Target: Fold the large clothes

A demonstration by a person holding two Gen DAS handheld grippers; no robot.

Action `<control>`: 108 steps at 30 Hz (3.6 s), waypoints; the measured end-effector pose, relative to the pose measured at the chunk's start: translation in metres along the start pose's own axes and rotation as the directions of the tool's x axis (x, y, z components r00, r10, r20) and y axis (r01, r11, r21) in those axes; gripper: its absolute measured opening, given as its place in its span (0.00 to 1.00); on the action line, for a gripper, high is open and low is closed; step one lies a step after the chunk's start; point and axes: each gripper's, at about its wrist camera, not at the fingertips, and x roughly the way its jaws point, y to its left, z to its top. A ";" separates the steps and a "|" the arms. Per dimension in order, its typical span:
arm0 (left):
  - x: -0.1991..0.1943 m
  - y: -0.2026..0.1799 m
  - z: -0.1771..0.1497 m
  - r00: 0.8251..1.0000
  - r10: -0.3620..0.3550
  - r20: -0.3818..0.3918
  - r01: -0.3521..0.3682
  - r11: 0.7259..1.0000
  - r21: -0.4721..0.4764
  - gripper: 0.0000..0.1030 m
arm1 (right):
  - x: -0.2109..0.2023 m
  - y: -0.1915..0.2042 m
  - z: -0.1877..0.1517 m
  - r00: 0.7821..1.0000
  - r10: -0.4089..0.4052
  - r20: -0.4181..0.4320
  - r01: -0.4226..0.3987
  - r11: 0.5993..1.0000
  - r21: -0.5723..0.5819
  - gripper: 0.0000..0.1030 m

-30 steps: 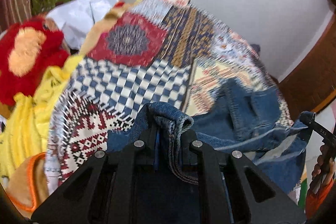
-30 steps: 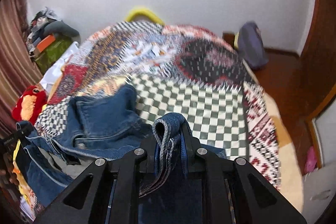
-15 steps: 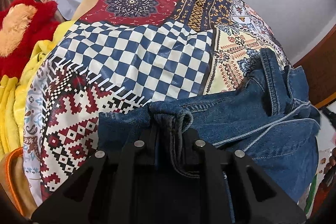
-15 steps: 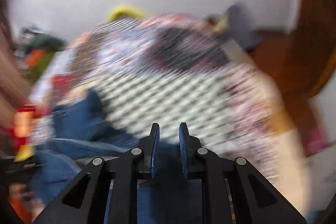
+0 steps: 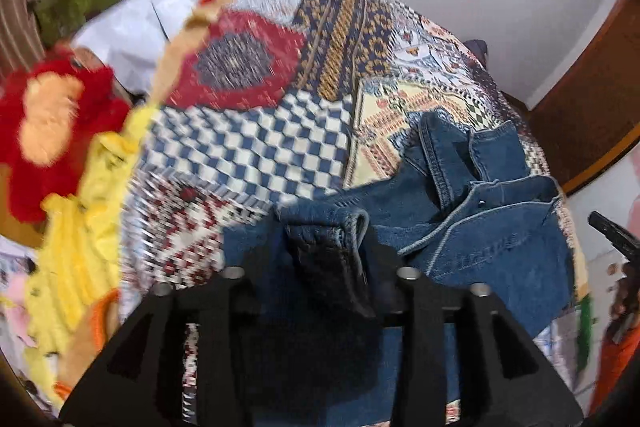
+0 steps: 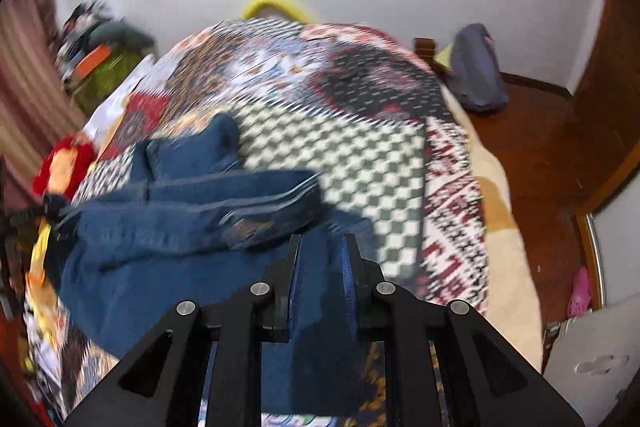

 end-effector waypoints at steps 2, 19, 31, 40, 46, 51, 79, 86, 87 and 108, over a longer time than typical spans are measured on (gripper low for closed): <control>-0.016 -0.002 -0.001 0.994 0.076 0.080 -0.079 0.996 0.030 0.71 | 0.002 0.013 -0.005 1.000 0.007 -0.015 -0.008 0.999 -0.034 0.14; 0.074 -0.008 -0.048 0.977 0.043 -0.210 -0.014 0.991 0.137 0.88 | 0.069 0.087 -0.038 0.976 0.027 -0.218 -0.070 0.979 -0.189 0.14; 0.117 0.032 -0.011 0.975 0.149 -0.164 -0.160 0.986 -0.054 0.92 | 0.115 0.079 0.020 0.983 0.039 -0.180 -0.061 0.991 -0.119 0.14; 0.100 0.039 -0.015 0.960 0.268 -0.081 -0.269 0.963 0.001 0.95 | 0.118 0.054 0.033 0.989 -0.076 -0.125 0.070 0.996 -0.046 0.14; 0.056 0.039 -0.009 0.944 0.331 -0.006 -0.330 0.942 0.064 0.95 | 0.085 0.060 0.023 0.988 -0.082 -0.132 0.066 0.991 -0.117 0.14; 0.010 0.027 -0.012 0.962 0.268 0.055 -0.272 0.958 0.095 0.95 | 0.049 0.095 0.010 0.995 -0.003 -0.102 -0.015 0.985 -0.174 0.14; 0.028 0.035 -0.128 0.976 0.204 -0.075 -0.198 0.977 0.077 0.96 | 0.066 0.145 -0.077 0.982 -0.094 -0.162 0.030 0.933 -0.359 0.95; 0.017 0.062 -0.135 0.953 0.294 -0.074 -0.292 0.956 0.036 0.96 | 0.043 0.077 -0.080 0.985 -0.081 -0.150 0.048 0.977 -0.208 0.95; 0.014 0.067 -0.137 0.955 0.287 -0.074 -0.286 0.958 0.019 0.96 | 0.040 0.073 -0.081 0.984 -0.107 -0.141 0.077 0.976 -0.204 0.95; -0.059 0.061 -0.131 0.970 0.224 0.097 -0.208 0.966 -0.155 0.96 | -0.035 0.070 -0.069 0.979 -0.202 0.028 0.204 0.957 -0.206 0.95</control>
